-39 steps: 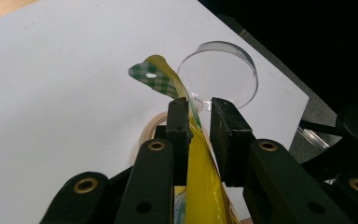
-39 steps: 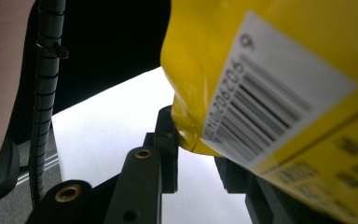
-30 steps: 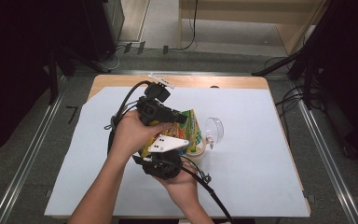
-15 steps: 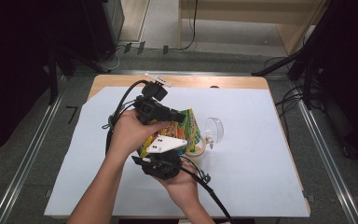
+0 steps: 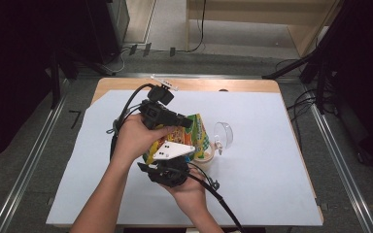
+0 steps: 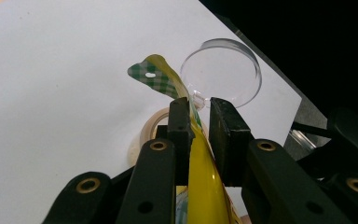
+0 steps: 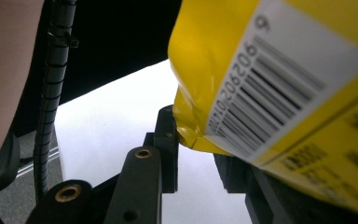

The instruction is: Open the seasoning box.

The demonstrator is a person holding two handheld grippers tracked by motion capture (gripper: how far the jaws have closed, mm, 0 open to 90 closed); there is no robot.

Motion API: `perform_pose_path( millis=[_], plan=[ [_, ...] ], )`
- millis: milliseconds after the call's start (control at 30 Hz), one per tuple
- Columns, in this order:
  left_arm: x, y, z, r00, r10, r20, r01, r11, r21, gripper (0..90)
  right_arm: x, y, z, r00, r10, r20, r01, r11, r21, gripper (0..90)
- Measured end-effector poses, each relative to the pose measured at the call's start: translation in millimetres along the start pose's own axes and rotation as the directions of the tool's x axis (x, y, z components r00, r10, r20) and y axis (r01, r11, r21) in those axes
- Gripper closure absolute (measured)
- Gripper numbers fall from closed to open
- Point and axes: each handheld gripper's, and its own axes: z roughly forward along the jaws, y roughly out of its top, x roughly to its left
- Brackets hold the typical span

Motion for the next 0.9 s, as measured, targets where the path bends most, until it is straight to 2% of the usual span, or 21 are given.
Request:
perform_pose_path(
  millis=[333,500,733,900],
  plan=[
    [-1.3,-0.4,1.6,1.0,0.001,-0.001,-0.001,1.0,0.01,79.0,-1.4,-5.3,2.3,1.0,0.005,-0.006,-0.005,1.0,-0.01,73.6],
    [-7.8,0.5,2.1,0.9998,0.021,-0.003,-0.02,0.9997,0.015,80.8,-0.2,-6.7,1.8,1.0,0.004,0.005,-0.004,1.0,-0.012,73.6],
    [-14.1,0.7,-1.2,0.999,0.039,-0.023,-0.039,0.9992,0.01,80.7,1.2,-3.8,-0.7,1.0,0.005,-0.007,-0.006,1.0,-0.026,74.5],
    [-11.8,0.5,-3.5,0.9996,0.028,-0.01,-0.028,0.9996,0.011,81.0,1.4,-2.0,-1.0,0.9999,0.002,-0.011,-0.002,1.0,-0.021,74.8]
  ],
)
